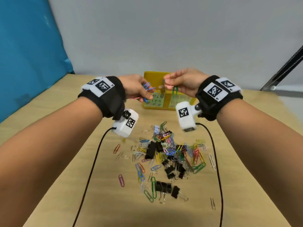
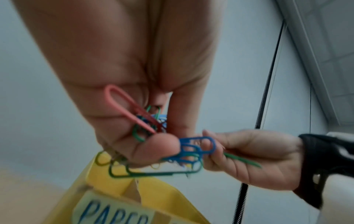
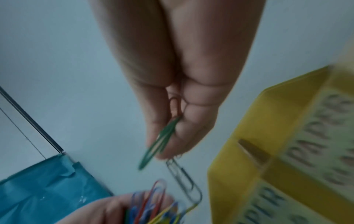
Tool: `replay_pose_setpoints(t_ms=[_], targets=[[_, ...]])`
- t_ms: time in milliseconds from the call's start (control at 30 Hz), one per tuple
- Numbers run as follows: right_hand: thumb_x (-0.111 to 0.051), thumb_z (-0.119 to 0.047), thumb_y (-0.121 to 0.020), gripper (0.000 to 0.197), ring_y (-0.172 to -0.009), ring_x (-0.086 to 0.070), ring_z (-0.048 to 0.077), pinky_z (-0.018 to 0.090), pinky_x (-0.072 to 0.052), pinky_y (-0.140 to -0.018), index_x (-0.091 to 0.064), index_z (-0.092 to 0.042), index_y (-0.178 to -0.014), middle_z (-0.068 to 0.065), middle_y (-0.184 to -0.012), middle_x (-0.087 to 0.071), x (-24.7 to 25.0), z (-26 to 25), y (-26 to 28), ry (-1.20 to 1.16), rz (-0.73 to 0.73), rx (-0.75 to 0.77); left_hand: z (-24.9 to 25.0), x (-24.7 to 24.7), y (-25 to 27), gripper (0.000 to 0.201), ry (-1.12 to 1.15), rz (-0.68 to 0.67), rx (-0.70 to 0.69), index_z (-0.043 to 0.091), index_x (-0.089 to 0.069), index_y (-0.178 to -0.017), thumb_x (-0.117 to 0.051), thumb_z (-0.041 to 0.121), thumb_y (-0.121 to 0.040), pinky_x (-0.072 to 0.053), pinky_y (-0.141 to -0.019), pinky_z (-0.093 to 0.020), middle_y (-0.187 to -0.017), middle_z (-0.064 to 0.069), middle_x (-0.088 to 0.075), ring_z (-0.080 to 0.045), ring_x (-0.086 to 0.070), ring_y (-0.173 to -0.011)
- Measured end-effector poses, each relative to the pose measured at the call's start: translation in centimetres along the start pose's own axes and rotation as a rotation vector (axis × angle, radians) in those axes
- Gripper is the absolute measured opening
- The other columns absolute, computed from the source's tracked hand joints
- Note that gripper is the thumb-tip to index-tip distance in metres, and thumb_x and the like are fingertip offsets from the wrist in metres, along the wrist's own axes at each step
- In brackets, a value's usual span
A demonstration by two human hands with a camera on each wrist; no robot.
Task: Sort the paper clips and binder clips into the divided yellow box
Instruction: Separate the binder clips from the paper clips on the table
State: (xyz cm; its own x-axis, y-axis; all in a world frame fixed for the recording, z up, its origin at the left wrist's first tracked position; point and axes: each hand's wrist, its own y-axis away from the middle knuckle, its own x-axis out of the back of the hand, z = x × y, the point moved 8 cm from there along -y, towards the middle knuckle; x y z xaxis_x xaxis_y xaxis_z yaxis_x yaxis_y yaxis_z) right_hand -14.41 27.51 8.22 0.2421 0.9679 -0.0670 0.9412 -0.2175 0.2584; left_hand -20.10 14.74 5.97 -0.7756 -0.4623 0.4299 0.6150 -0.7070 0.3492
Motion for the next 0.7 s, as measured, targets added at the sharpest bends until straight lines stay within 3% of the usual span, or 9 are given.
replay_pose_setpoints(t_ms=[133, 233, 300, 333, 400, 467, 533, 600, 700], targets=[[-0.053, 0.019, -0.083, 0.024, -0.038, -0.061, 0.01, 0.019, -0.055, -0.047, -0.053, -0.001, -0.069, 0.01, -0.063, -0.053, -0.2, -2.9, -4.2, -0.073, 0.192, 0.138, 1.4, 2.5, -4.4, 0.023, 0.108, 0.17, 0.031, 0.004, -0.052, -0.067, -0.061, -0.012, -0.081, -0.045, -0.033, -0.013, -0.046, -0.002, -0.058, -0.004, -0.052, -0.027], [-0.06, 0.013, -0.08, 0.022, -0.054, -0.056, 0.016, 0.027, -0.055, -0.064, -0.055, -0.006, -0.069, 0.006, -0.063, -0.053, -0.1, -2.0, -7.0, 0.161, 0.351, 0.132, 1.1, 2.8, -7.0, 0.027, 0.036, 0.285, 0.078, 0.007, -0.052, -0.06, -0.064, -0.008, -0.079, -0.047, -0.041, -0.019, -0.042, -0.002, -0.056, -0.004, -0.051, -0.025], [-0.063, 0.006, -0.08, 0.016, -0.063, -0.057, 0.018, 0.029, -0.054, -0.07, -0.06, -0.008, -0.074, 0.006, -0.068, -0.057, 0.0, -0.5, -8.7, 0.295, 0.403, 0.087, 0.9, 2.6, -8.4, 0.025, -0.008, 0.3, 0.092, 0.007, -0.053, -0.06, -0.063, -0.006, -0.079, -0.045, -0.037, -0.017, -0.049, -0.006, -0.055, -0.006, -0.051, -0.027], [-0.064, 0.003, -0.08, 0.014, -0.07, -0.058, 0.021, 0.033, -0.055, -0.077, -0.061, -0.009, -0.073, 0.007, -0.072, -0.059, 0.0, 0.5, -9.4, 0.342, 0.398, 0.052, 0.7, 2.2, -9.0, 0.02, -0.016, 0.284, 0.103, 0.005, -0.056, -0.063, -0.061, -0.006, -0.078, -0.046, -0.04, -0.018, -0.055, -0.01, -0.057, -0.012, -0.055, -0.034], [-0.062, -0.002, -0.083, 0.024, -0.081, -0.058, 0.022, 0.038, -0.054, -0.088, -0.056, -0.015, -0.064, 0.005, -0.072, -0.059, 0.0, 2.0, -10.1, 0.38, 0.356, -0.017, 0.3, 1.4, -9.4, 0.01, -0.062, 0.204, 0.127, -0.001, -0.065, -0.082, -0.062, -0.005, -0.074, -0.056, -0.064, -0.03, -0.077, -0.019, -0.064, -0.027, -0.064, -0.063], [-0.056, -0.002, -0.087, 0.024, -0.085, -0.057, 0.023, 0.035, -0.053, -0.077, -0.059, -0.015, -0.067, 0.006, -0.077, -0.061, -0.3, 2.5, -10.5, 0.386, 0.29, -0.044, -0.4, 1.2, -9.9, 0.037, -0.117, 0.151, 0.147, -0.003, -0.063, -0.11, -0.061, -0.003, -0.073, -0.054, -0.087, -0.041, -0.098, -0.02, -0.064, -0.031, -0.063, -0.089], [-0.054, 0.0, -0.086, 0.017, -0.087, -0.057, 0.022, 0.026, -0.045, -0.06, -0.066, -0.013, -0.086, 0.01, -0.092, -0.065, -0.5, 2.1, -10.3, 0.439, 0.245, -0.044, -0.6, 1.0, -9.4, 0.05, -0.088, 0.119, 0.151, 0.002, -0.055, -0.122, -0.053, -0.007, -0.073, -0.05, -0.085, -0.041, -0.102, -0.02, -0.056, -0.031, -0.057, -0.094], [-0.052, 0.001, -0.086, 0.023, -0.081, -0.056, 0.021, 0.023, -0.041, -0.056, -0.063, -0.018, -0.093, 0.006, -0.089, -0.065, -0.3, 1.7, -9.9, 0.48, 0.244, -0.034, 0.0, 0.8, -8.4, 0.052, -0.088, 0.115, 0.137, 0.008, -0.051, -0.125, -0.046, -0.01, -0.076, -0.049, -0.087, -0.042, -0.109, -0.022, -0.055, -0.034, -0.057, -0.101], [-0.052, -0.002, -0.086, 0.023, -0.082, -0.055, 0.017, 0.03, -0.049, -0.073, -0.067, -0.016, -0.097, 0.002, -0.084, -0.061, -0.1, 0.1, -8.3, 0.654, 0.305, 0.047, 2.1, 1.5, -6.8, 0.052, -0.309, 0.225, 0.035, 0.009, -0.048, -0.135, -0.044, -0.006, -0.085, -0.047, -0.099, -0.039, -0.133, -0.018, -0.054, -0.032, -0.052, -0.122]])
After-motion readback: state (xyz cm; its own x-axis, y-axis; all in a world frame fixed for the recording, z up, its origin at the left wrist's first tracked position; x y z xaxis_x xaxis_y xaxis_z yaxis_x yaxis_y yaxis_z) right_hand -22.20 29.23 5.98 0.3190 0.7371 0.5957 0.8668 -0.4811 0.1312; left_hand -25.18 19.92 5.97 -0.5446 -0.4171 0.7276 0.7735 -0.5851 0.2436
